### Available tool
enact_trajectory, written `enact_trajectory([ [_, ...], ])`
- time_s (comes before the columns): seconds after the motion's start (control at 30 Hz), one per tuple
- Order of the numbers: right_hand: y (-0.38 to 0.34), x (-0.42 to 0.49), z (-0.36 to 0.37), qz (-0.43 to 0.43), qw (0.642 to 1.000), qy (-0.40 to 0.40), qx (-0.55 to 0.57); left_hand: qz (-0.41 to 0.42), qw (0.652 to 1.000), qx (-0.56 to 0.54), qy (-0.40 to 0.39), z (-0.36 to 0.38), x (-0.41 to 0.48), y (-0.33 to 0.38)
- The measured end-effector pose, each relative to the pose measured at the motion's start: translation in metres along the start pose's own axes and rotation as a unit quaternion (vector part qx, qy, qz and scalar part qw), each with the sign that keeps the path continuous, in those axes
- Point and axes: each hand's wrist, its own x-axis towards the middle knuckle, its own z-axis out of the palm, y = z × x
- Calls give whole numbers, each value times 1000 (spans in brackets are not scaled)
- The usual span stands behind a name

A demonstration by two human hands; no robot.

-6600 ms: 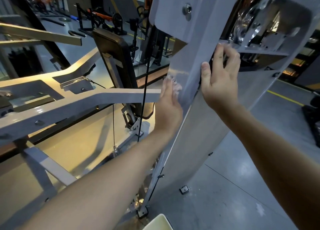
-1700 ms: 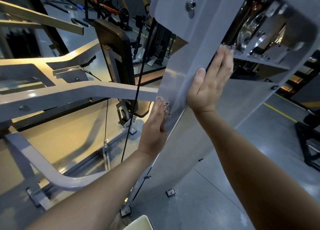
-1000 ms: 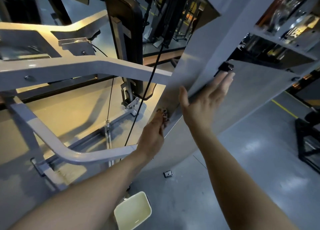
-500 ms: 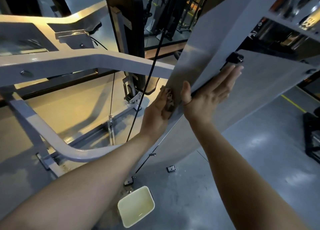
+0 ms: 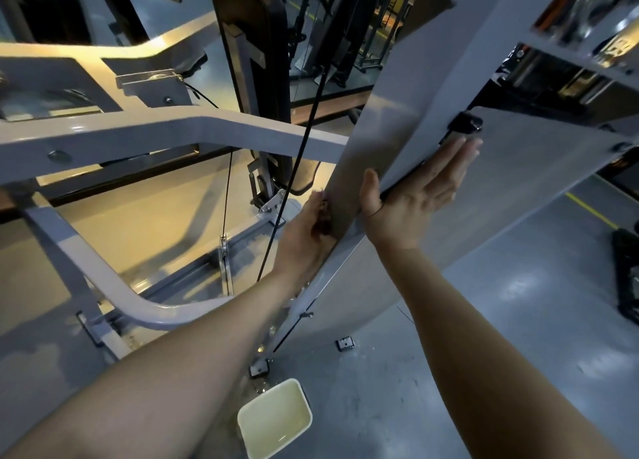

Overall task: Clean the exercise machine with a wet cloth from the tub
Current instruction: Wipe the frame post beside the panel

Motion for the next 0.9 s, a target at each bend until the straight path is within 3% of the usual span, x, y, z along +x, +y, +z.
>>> enact_trajectory([
  [0.03,0,0,0,-1,1000,1,0,-57,998,21,-20,-4,-2,-19],
  [0.13,1,0,2,-6,1000,4,4,-81,960,262,-60,-9,-24,-65],
  [0.37,5,1,6,-21,999,24,8,-62,995,82,-12,21,-76,-37],
  [0.47,6,-1,9,-21,999,34,1,-72,991,109,-2,17,-65,-43],
  [0.6,6,-1,6,-18,999,30,-10,-138,965,224,-10,7,-36,-53],
  [0.63,7,-1,6,-17,999,28,-7,-122,967,225,6,10,-36,-48],
  [0.7,6,-1,6,-10,1000,22,0,-16,985,166,53,18,-42,-29],
  [0.8,5,0,8,-6,1000,24,10,111,985,119,57,24,-42,-22],
  [0.83,5,0,7,-8,1000,24,11,111,982,143,53,22,-42,-25],
  [0.9,6,0,7,-6,1000,20,16,15,985,174,14,18,-46,-39],
])
